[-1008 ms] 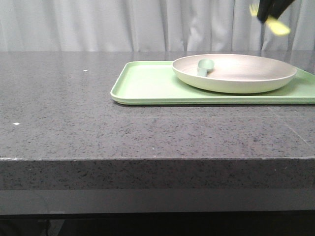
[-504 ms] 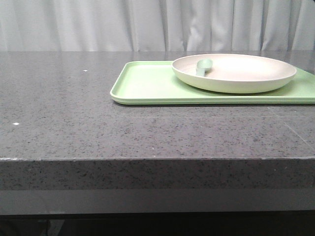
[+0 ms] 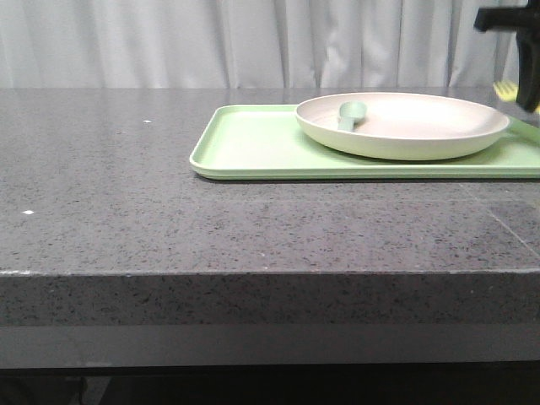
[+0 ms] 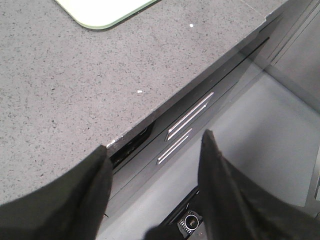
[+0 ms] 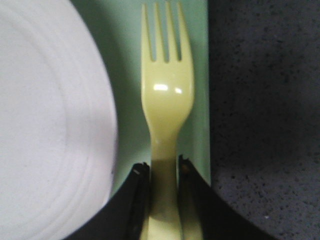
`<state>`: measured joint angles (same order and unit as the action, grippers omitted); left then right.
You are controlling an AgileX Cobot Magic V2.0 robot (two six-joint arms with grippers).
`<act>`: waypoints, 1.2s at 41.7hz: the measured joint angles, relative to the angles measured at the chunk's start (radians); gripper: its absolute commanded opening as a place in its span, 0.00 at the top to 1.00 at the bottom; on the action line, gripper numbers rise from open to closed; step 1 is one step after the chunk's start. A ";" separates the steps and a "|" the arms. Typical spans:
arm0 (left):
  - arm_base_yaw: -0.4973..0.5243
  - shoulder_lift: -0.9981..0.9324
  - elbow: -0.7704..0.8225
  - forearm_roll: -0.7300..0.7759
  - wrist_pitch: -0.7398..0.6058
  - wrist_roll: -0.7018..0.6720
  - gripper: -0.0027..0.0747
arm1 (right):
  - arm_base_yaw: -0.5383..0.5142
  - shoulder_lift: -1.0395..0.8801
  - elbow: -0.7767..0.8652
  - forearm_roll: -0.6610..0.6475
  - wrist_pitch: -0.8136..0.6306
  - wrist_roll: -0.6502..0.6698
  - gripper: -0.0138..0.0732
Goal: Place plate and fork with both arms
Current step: 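Lift the yellow fork out of the plate with the right gripper, then lower the fork onto the tray beside the plate and release it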
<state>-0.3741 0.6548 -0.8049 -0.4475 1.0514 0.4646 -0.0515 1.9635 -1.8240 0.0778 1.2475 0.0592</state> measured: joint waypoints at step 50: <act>0.000 0.000 0.000 0.000 0.000 0.000 0.46 | 0.021 -0.175 0.006 0.002 -0.009 -0.002 0.44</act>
<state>-0.3741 0.6548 -0.8049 -0.4475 1.0514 0.4646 -0.0309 1.7882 -1.8179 0.0793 1.2388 0.0575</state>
